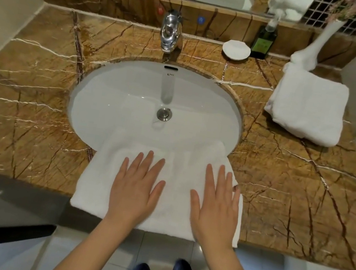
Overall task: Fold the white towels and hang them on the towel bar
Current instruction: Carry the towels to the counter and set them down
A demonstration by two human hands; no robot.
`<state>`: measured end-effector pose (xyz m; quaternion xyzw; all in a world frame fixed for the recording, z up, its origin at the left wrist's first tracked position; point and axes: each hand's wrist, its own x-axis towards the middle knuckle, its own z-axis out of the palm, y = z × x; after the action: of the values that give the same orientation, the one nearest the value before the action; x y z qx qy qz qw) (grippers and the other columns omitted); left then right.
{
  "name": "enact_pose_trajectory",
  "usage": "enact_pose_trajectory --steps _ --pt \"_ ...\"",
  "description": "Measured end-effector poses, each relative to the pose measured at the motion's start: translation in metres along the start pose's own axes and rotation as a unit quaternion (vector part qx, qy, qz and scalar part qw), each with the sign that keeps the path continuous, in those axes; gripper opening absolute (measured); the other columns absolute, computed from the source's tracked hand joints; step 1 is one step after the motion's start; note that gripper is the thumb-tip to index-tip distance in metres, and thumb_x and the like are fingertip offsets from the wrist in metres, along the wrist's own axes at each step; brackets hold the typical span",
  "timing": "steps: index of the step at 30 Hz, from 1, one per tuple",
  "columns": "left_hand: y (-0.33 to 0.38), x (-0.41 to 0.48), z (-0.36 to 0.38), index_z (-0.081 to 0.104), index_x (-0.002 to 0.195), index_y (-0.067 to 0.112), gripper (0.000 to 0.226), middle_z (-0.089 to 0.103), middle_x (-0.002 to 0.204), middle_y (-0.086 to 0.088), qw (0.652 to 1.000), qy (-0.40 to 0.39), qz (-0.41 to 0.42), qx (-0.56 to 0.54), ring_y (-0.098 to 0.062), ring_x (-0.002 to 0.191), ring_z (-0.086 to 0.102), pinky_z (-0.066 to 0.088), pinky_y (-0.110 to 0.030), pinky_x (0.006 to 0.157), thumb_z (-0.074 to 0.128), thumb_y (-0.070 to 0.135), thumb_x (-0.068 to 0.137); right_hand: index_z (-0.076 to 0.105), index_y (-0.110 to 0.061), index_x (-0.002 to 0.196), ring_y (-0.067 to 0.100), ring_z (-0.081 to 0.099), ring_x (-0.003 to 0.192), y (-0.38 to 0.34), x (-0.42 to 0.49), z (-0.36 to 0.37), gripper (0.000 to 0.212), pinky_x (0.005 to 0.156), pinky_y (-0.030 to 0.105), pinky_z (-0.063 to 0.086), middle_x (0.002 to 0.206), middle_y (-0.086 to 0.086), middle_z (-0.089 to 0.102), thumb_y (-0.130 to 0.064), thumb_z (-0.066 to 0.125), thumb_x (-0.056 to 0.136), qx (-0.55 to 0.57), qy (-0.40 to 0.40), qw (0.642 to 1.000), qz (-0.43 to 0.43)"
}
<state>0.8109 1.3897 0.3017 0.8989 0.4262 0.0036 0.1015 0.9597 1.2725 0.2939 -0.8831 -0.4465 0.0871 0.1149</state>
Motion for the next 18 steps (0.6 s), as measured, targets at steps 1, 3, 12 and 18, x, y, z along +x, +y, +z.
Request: enact_pose_trajectory --steps 1,3,12,18 --pt "0.002 -0.002 0.001 0.038 0.144 0.025 0.056 0.037 0.151 -0.005 1.0 0.0 -0.007 -0.001 -0.025 0.14 0.033 0.009 -0.04 0.116 0.017 0.047 0.097 0.012 -0.024 0.153 0.025 0.006 0.148 0.003 -0.002 -0.001 0.063 0.119 0.048 0.01 0.16 0.008 0.01 -0.053 0.012 0.097 -0.012 0.002 1.0 0.007" --pt "0.007 -0.007 0.002 0.038 0.144 0.025 0.056 0.038 0.15 -0.006 1.0 0.003 -0.015 -0.011 -0.025 0.139 0.033 0.011 -0.041 0.116 0.019 0.047 0.097 0.011 -0.025 0.153 0.026 0.007 0.148 0.008 -0.004 -0.004 0.063 0.119 0.048 0.009 0.16 0.009 0.011 -0.053 0.012 0.096 -0.026 0.0 1.0 0.007" --pt "0.042 -0.003 -0.02 0.058 0.116 0.021 0.039 0.058 0.093 0.006 0.988 0.048 0.006 -0.147 -0.012 0.074 0.055 0.042 -0.021 0.058 0.062 0.01 0.078 0.04 -0.022 0.14 0.021 0.041 0.124 0.007 0.018 -0.035 0.06 0.102 0.039 0.032 0.132 0.0 0.052 -0.03 0.062 0.084 0.244 0.032 0.956 0.158" --pt "0.072 0.03 -0.036 0.054 0.079 0.027 0.034 0.054 0.064 0.009 0.959 -0.059 -0.102 -0.258 -0.004 0.06 0.051 0.036 -0.023 0.053 0.048 0.06 0.083 0.062 -0.012 0.115 0.027 0.065 0.1 0.013 0.046 -0.057 0.043 0.088 0.049 0.053 0.11 0.008 0.067 -0.013 0.073 0.073 0.432 -0.148 0.856 0.241"
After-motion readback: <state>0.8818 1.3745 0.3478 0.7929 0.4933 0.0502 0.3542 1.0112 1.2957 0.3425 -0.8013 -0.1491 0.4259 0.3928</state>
